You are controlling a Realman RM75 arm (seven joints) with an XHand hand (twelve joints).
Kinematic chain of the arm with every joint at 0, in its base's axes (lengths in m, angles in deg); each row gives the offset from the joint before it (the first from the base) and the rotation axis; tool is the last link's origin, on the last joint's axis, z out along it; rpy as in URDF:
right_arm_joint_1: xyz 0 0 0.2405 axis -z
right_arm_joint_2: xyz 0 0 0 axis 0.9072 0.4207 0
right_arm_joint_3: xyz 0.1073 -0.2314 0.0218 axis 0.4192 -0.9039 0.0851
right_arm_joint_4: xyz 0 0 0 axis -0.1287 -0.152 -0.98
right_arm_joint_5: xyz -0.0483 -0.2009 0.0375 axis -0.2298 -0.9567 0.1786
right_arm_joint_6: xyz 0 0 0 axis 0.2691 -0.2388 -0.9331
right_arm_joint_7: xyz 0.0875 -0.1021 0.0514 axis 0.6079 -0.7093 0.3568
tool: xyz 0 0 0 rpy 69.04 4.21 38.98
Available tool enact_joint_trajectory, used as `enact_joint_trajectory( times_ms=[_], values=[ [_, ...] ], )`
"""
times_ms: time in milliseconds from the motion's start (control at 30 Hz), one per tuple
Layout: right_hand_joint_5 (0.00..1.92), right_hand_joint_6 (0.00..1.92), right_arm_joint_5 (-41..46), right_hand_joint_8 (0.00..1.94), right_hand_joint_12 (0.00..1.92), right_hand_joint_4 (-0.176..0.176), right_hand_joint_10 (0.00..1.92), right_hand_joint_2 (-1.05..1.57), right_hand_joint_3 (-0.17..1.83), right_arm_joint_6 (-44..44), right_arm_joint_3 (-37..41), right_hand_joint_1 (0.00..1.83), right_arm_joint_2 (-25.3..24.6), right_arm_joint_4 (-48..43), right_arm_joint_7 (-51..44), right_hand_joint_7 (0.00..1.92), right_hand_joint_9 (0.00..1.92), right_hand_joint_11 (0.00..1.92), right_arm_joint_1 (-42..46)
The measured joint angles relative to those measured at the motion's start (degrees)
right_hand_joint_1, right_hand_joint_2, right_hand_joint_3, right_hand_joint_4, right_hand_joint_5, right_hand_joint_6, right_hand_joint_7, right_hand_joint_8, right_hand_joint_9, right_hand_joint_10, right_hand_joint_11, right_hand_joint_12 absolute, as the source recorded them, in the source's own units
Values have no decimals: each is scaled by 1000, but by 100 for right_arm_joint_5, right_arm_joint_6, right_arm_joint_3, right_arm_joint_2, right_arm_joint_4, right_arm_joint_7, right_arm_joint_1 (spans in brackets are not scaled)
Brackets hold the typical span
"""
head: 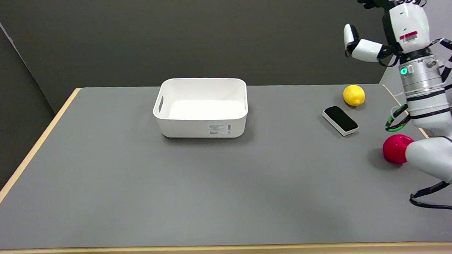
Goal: Pick up the blackboard eraser.
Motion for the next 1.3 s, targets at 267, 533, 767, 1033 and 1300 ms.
enact_joint_trajectory(
  times_ms=[267, 533, 767, 1033, 1300],
  values=[
    [342, 642, -183, 604, 1394, 42, 1011, 702, 962, -51, 188, 655, 115, 244, 305, 533, 470, 242, 65],
    [300, 538, -353, 506, 1361, 29, 969, 679, 900, 201, 363, 597, 188, 231, 478, 483, 383, 200, 415],
    [243, 502, -415, 497, 1287, -57, 870, 639, 951, 813, 588, 478, 147, -78, 438, 381, 288, 125, 897],
    [235, 504, -178, 516, 1266, -113, 880, 634, 936, 1404, 745, 460, -182, -535, -670, 371, 254, 100, 1245],
    [234, 475, 955, 485, 1288, -138, 918, 657, 819, 1468, 537, 508, -674, -1028, -3152, 365, 201, 76, 1314]
  ],
)
